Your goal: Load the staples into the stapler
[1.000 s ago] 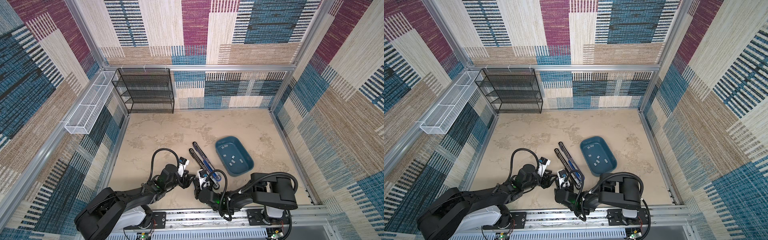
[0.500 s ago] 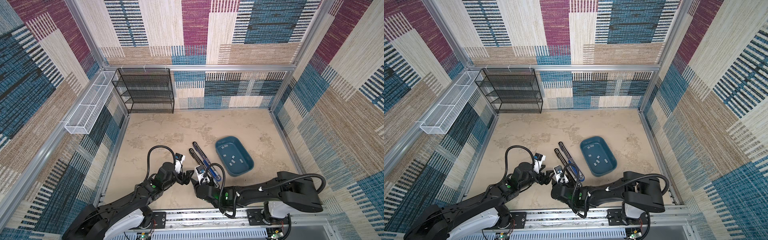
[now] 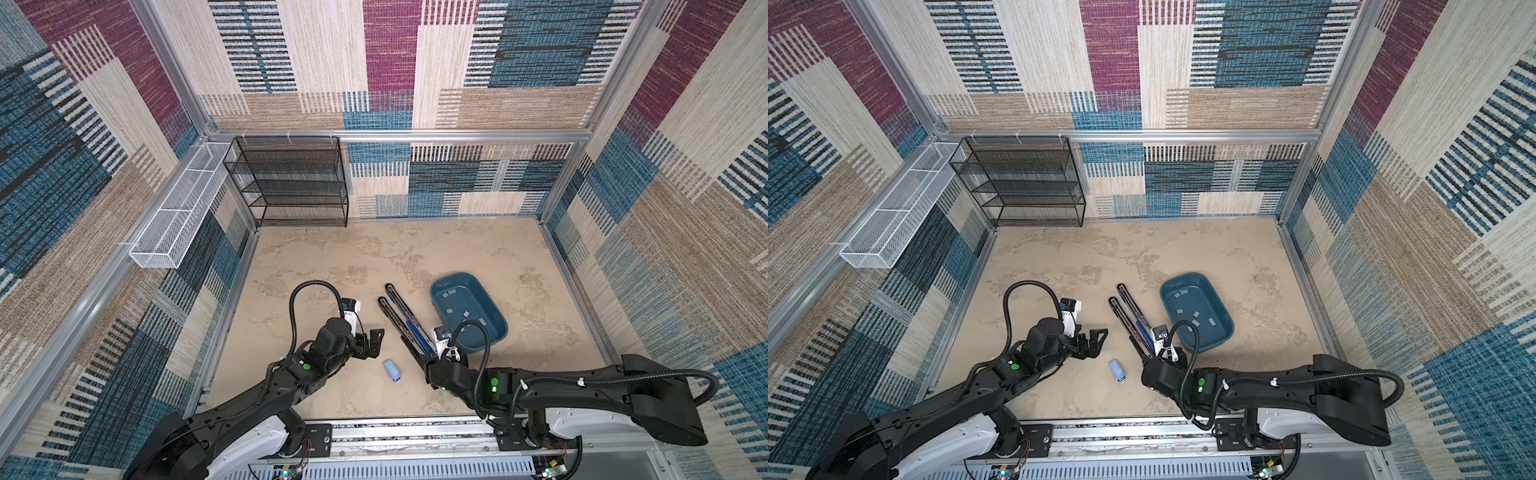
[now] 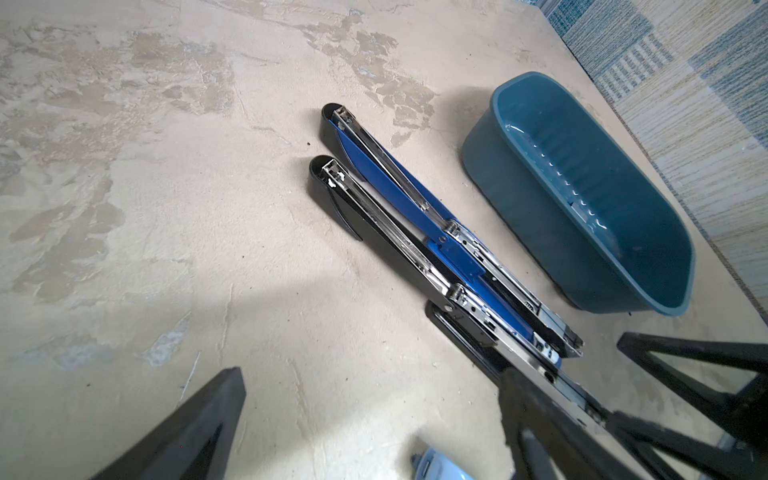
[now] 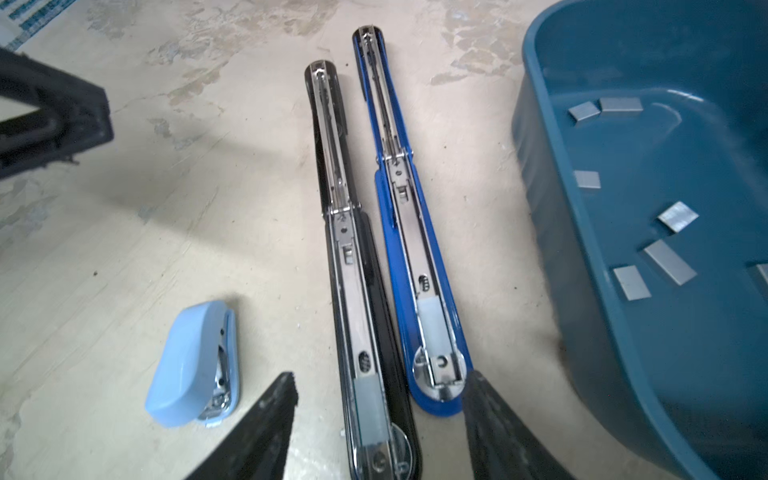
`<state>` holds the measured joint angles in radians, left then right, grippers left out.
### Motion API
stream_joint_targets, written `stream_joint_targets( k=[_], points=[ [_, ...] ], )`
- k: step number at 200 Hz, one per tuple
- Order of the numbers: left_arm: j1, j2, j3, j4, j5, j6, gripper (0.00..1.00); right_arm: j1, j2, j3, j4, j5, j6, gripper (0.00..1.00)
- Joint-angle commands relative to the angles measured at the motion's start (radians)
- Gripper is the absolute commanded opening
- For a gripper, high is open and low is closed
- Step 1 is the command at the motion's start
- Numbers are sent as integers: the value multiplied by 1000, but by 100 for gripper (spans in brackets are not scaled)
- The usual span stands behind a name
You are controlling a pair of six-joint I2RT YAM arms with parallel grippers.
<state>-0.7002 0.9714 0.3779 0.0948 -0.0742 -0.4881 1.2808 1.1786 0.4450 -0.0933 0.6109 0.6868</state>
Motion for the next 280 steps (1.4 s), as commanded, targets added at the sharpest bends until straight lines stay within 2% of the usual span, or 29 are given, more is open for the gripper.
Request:
stream_joint_targets(
  k=[1, 36, 82, 128, 173, 213, 243, 280],
  points=[
    [1, 19, 18, 11, 1, -36, 99, -10, -34, -31, 57, -68, -5, 68],
    [2, 49, 27, 18, 14, -42, 99, -18, 23, -35, 94, -109, -7, 66],
    [2, 94, 24, 56, 25, -58, 99, -26, 141, -6, 125, -99, -16, 58],
    [1, 166, 50, 74, 38, -61, 99, -33, 221, 36, 159, -83, -44, 47],
    [1, 249, 69, 108, 53, -74, 99, -38, 334, 106, 152, -65, -59, 31],
    [2, 294, 78, 129, 24, -82, 99, -38, 367, 113, 218, -69, -111, 21],
    [7, 321, 113, 81, 10, -128, 99, -38, 380, 134, 234, -92, -144, 14],
    [15, 335, 106, 103, -18, -209, 99, -38, 382, 124, 327, -113, -207, 12]
  ],
)
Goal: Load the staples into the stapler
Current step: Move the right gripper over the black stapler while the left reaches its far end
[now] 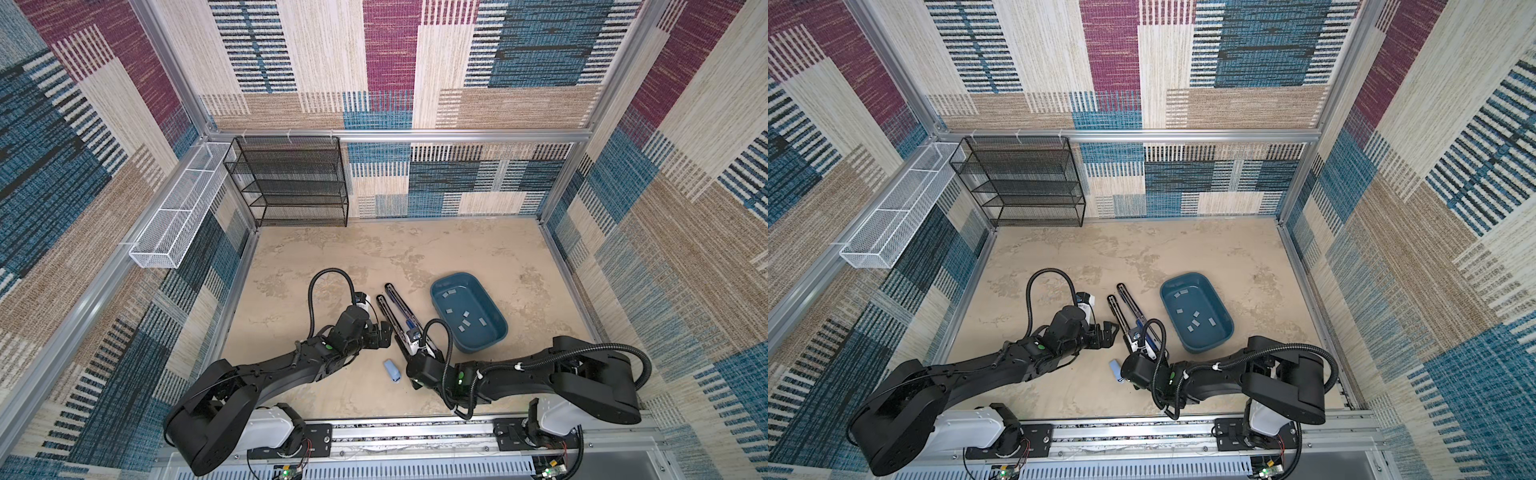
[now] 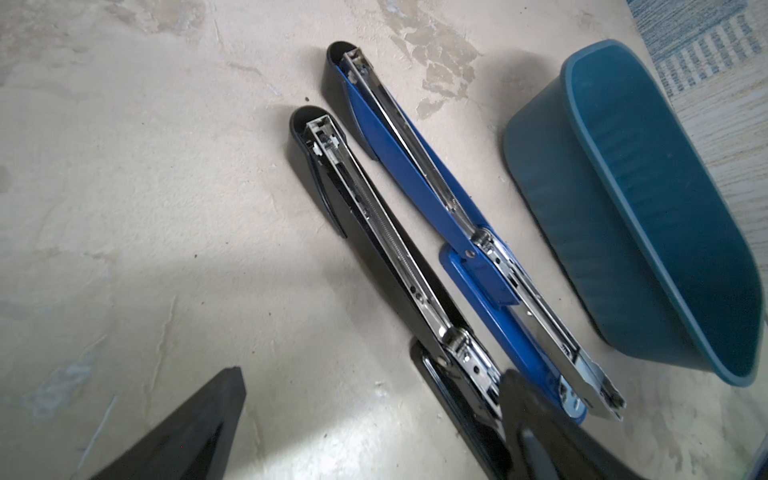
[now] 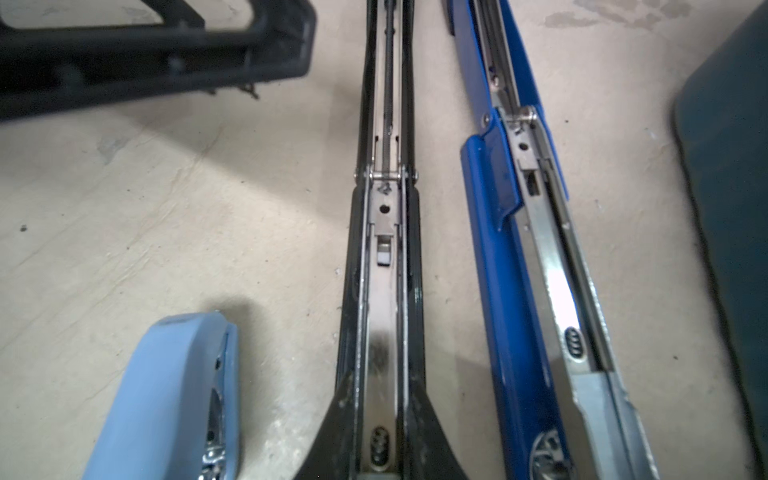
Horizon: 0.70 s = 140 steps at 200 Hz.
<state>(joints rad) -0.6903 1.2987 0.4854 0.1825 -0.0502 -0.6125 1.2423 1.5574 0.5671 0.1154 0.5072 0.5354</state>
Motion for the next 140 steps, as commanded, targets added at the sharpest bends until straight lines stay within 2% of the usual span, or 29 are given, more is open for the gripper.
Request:
stream_joint_targets(
  k=[1, 30, 92, 140],
  points=[
    [5, 9, -2, 15, -44, -89, 99, 0, 4, 4, 119, -10, -56, 11],
    [30, 34, -5, 5, -48, -197, 99, 0, 28, 34, 109, -12, -66, 10],
    [44, 178, 37, 96, 87, -254, 99, 0, 28, 8, 171, -37, -71, 6],
    [51, 271, 62, 151, 104, -289, 99, 0, -8, -42, 224, -58, -72, 5]
  ],
)
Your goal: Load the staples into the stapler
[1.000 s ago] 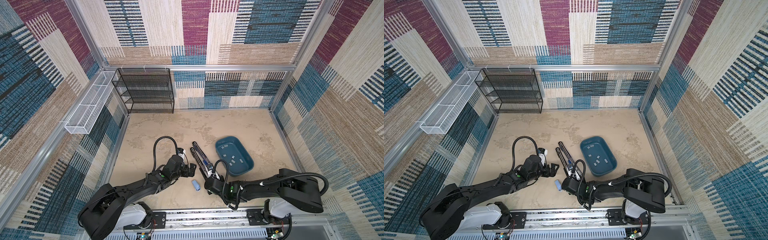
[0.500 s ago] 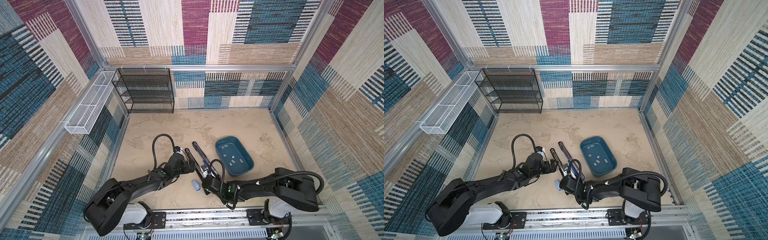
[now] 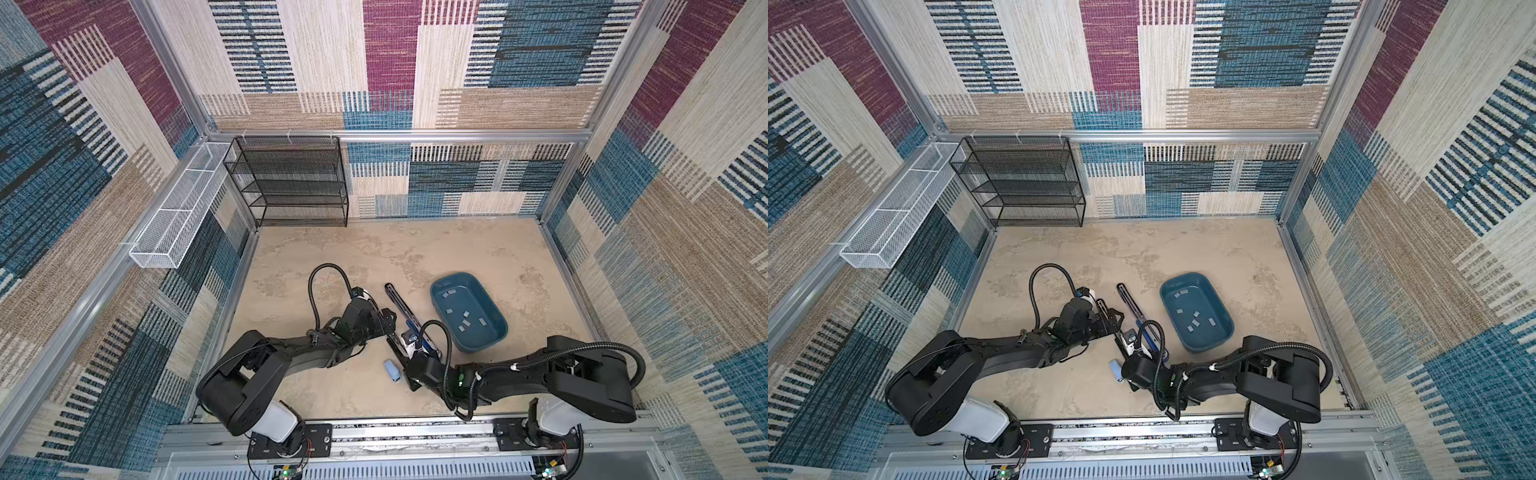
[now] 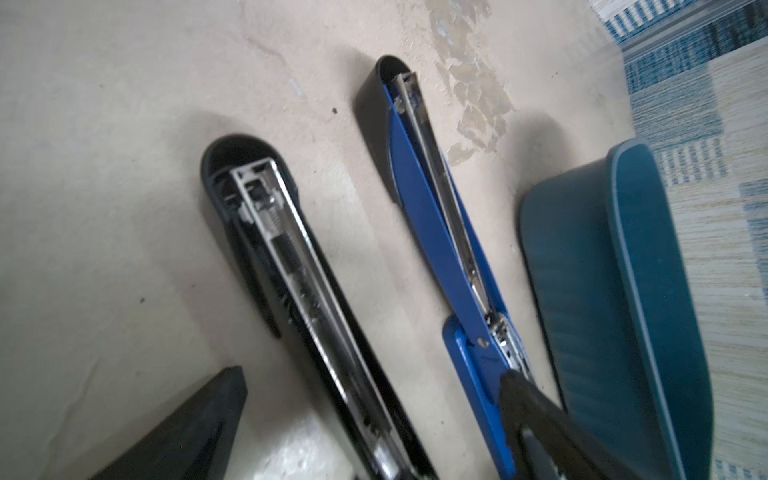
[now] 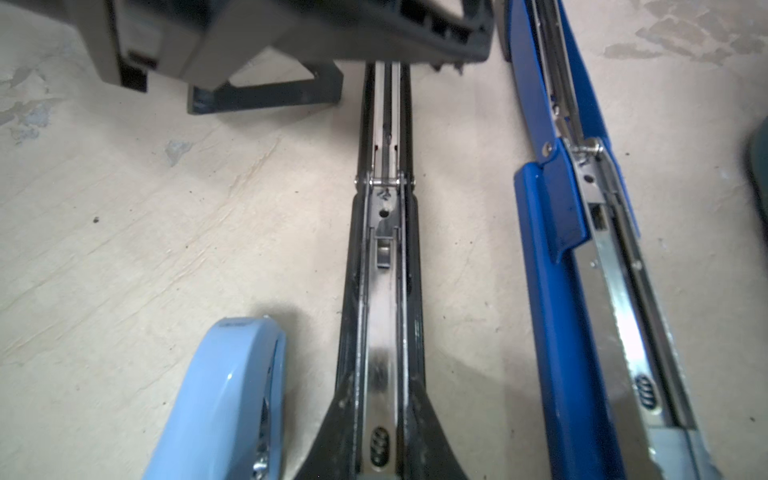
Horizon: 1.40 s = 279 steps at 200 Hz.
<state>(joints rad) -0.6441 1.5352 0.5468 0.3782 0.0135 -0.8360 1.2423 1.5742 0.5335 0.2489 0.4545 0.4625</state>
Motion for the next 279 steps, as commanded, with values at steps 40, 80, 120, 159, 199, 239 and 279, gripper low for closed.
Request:
stream_joint_targets(
  k=[40, 80, 120, 159, 199, 239, 279],
  points=[
    [34, 84, 2, -9, 52, -78, 99, 0, -66, -58, 154, -40, 0, 4],
    [115, 145, -22, 72, 138, -91, 98, 1, -92, -84, 170, -67, 5, 3],
    [182, 218, -30, 197, 253, -86, 93, 0, -117, -144, 264, -86, -6, 3],
    [187, 215, -2, 157, 264, -84, 94, 0, -103, -125, 263, -95, 38, 2],
    [187, 194, 1, 131, 263, -92, 94, 0, -70, -78, 238, -105, 75, 0],
    [190, 170, 13, 106, 246, -45, 90, 0, -37, -75, 215, -46, 42, 0],
    [192, 101, 37, 56, 237, 16, 72, 2, -23, -93, 218, -22, 0, 0]
  ],
)
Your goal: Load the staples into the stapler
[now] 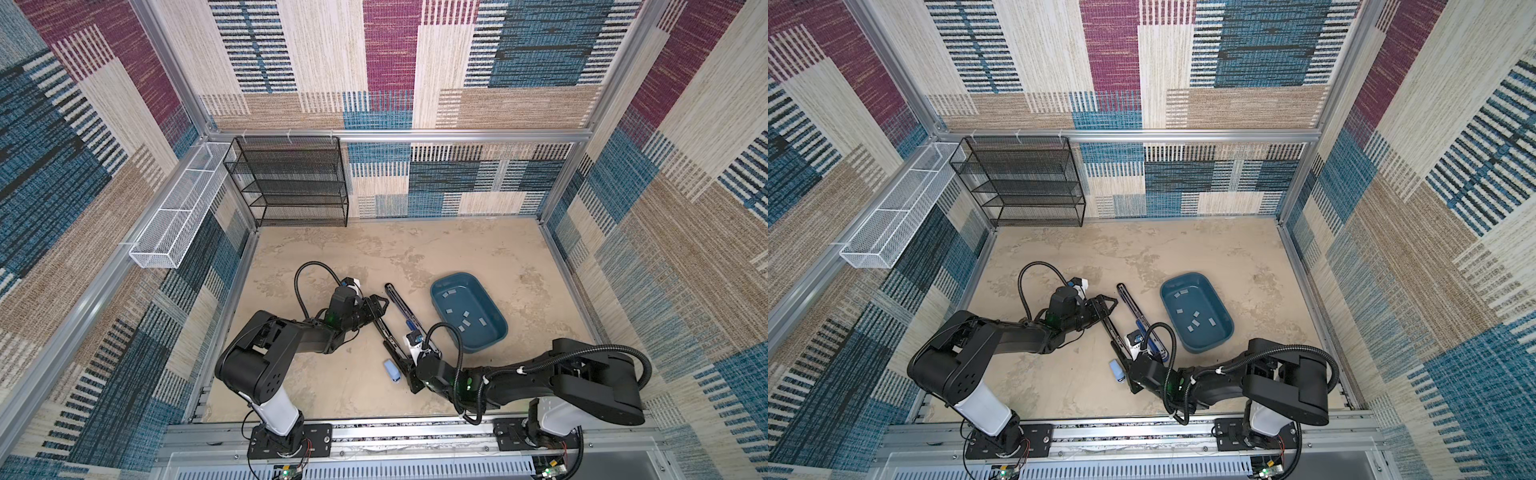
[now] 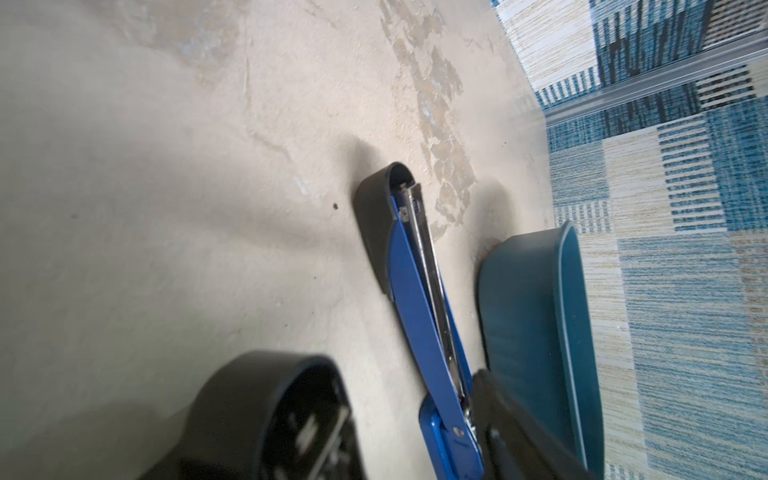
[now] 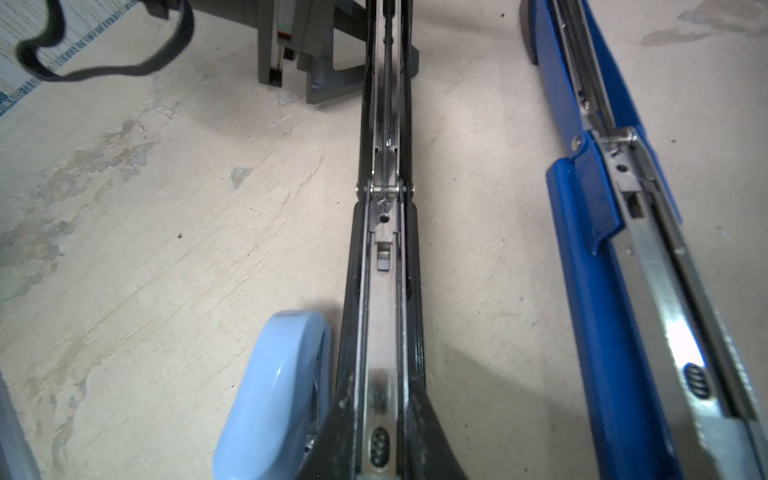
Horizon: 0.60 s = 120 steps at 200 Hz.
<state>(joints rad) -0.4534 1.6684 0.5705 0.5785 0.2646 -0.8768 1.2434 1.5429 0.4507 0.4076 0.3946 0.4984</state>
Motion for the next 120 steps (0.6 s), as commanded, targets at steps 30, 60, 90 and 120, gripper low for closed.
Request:
stream_joint_targets(
  k=[30, 60, 90, 120],
  points=[
    [-1, -86, 29, -180, -23, 104, 62, 1, 17, -26, 90, 46, -69, 0],
    [0, -89, 36, -166, -27, 145, 61, 1, 29, -65, 169, 35, -107, 1],
    [-2, -65, 49, -119, 5, 179, 60, 1, 58, -79, 215, 38, -130, 1],
    [-2, -88, 47, -97, 1, 210, 60, 1, 70, -99, 259, 35, -134, 1]
  ],
)
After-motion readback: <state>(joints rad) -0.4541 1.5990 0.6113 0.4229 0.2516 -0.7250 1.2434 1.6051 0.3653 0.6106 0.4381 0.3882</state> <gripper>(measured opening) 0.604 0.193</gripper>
